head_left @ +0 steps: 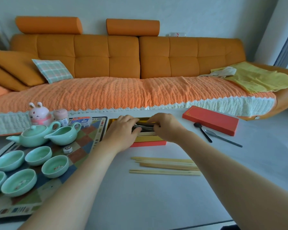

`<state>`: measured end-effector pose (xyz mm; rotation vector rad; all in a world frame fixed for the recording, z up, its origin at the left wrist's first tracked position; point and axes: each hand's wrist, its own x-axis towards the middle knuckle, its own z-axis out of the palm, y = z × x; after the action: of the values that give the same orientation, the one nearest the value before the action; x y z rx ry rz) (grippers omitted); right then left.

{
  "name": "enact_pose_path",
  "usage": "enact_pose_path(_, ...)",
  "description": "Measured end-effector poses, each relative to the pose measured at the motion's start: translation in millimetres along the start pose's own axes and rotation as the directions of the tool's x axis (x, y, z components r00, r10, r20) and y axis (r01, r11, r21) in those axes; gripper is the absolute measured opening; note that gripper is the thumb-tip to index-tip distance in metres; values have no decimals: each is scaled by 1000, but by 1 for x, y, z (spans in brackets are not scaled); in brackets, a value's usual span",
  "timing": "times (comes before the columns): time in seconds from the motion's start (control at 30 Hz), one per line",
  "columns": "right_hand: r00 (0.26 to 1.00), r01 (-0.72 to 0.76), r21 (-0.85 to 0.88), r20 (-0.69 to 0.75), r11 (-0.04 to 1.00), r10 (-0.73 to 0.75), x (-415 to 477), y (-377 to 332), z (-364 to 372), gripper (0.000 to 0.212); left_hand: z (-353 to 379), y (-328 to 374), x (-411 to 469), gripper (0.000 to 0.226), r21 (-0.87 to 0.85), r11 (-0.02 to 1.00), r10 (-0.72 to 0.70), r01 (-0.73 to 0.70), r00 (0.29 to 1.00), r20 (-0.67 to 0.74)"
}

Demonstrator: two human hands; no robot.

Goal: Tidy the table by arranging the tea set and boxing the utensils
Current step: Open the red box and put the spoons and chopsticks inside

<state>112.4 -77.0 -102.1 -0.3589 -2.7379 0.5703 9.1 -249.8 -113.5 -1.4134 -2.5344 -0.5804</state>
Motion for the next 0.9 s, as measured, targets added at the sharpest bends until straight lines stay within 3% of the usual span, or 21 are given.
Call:
enact_pose_path(0.17,987,-81,-134,-151,988,60,-25,33,-20,38,9,40,1,41,-125,992,-13,5,998,-69)
enact_pose_path(0.3,964,-262,-327,-141,908,227,-50,66,-33,42,27,83,13,37,-52,996,63,-67,995,-73)
enact_pose_path(0.4,951,-309,-504,-166,806,261,-68,90,-43,37,43,112,29,37,16,992,122,-122,992,-27)
enact_pose_path(0.57,946,-317,-534,-117,784,303,-87,118,-53,27,64,152,50,40,20,986,161,-163,984,76)
enact_pose_path(0.67,966,-237,-483,-28,843,256,-91,129,-53,27,75,163,58,42,39,983,170,-180,969,178)
enact_pose_path(0.77,976,-199,-281,34,939,217,-92,130,-54,35,82,166,60,46,43,977,192,-207,955,227)
enact_pose_path(0.9,979,-179,-49,88,983,183,-97,124,-58,44,84,162,60,51,73,975,181,-208,946,269)
